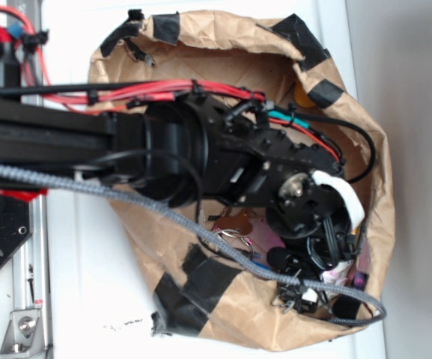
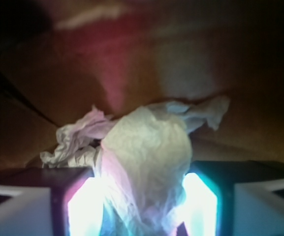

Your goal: Grab the white paper.

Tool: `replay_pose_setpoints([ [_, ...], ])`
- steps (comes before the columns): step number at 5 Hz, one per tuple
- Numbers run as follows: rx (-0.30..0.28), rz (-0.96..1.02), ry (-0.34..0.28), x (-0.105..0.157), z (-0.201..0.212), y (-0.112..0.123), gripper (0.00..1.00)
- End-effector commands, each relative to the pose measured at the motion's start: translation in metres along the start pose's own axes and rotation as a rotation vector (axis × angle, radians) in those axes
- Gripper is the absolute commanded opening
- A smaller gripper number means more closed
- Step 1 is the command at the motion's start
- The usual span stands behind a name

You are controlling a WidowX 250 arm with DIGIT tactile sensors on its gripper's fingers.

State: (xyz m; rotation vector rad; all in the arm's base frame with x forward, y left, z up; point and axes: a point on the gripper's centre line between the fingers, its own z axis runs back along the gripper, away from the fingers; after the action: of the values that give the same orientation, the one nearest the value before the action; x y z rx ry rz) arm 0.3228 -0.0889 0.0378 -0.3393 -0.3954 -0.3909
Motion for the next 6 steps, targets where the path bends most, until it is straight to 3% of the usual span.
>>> replay_pose_setpoints([
  [1, 0.077, -0.023, -0.060, 0.000, 0.034, -0.010, 0.00],
  [2, 0.129, 0.017, -0.066, -0.013, 0.068, 0.005, 0.00],
  [3, 0.181, 0.054, -0.027, -0.024, 0.095, 0.013, 0.00],
  [4, 0.219, 0.096, 0.032, -0.030, 0.118, 0.013, 0.00],
  [5, 0.266, 0.373, 0.159, -0.038, 0.142, 0.015, 0.00],
  [6, 0.469, 0.497, 0.172, -0.035, 0.162, 0.011, 0.00],
])
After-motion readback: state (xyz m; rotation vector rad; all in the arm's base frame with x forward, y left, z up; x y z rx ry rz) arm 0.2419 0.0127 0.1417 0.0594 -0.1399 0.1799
